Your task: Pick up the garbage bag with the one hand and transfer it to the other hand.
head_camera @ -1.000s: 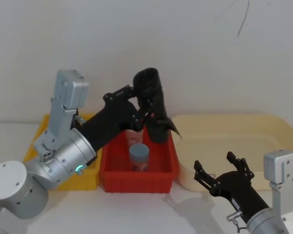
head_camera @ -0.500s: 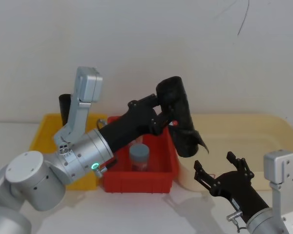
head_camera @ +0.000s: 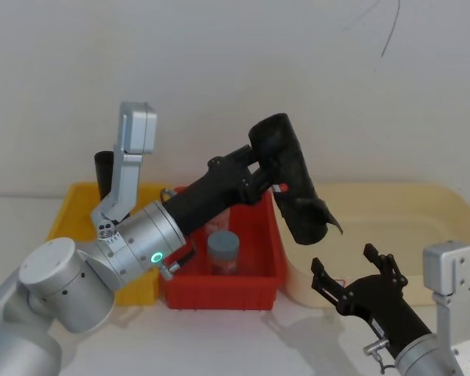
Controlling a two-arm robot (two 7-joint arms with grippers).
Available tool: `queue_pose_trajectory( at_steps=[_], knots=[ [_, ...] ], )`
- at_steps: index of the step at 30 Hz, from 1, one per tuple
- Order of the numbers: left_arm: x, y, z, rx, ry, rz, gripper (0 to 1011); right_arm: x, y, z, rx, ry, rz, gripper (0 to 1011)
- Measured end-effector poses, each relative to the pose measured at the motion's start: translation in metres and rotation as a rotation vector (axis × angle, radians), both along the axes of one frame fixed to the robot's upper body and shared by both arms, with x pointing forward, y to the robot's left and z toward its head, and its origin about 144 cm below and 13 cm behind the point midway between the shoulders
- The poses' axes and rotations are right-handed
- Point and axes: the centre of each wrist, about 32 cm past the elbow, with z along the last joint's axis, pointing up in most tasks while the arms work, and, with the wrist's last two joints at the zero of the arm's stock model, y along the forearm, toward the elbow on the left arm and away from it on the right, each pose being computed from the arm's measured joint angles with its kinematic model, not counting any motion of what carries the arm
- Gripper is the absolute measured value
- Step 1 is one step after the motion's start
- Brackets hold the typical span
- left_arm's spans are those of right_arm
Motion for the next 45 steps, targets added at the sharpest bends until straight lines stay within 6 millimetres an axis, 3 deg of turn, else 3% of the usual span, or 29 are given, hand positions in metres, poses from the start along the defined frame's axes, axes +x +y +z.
queue_pose_trajectory(
  at_steps=[20, 45],
  knots=[
    [0.005, 0.002, 0.0, -0.054, 0.019, 0.019, 371, 0.0, 0.0, 0.004, -0.027, 0.001, 0.008, 1000],
    [0.007, 0.002, 0.0, -0.066, 0.023, 0.022, 371, 0.021, 0.007, 0.046, -0.274, -0.016, 0.136, 1000]
  ],
)
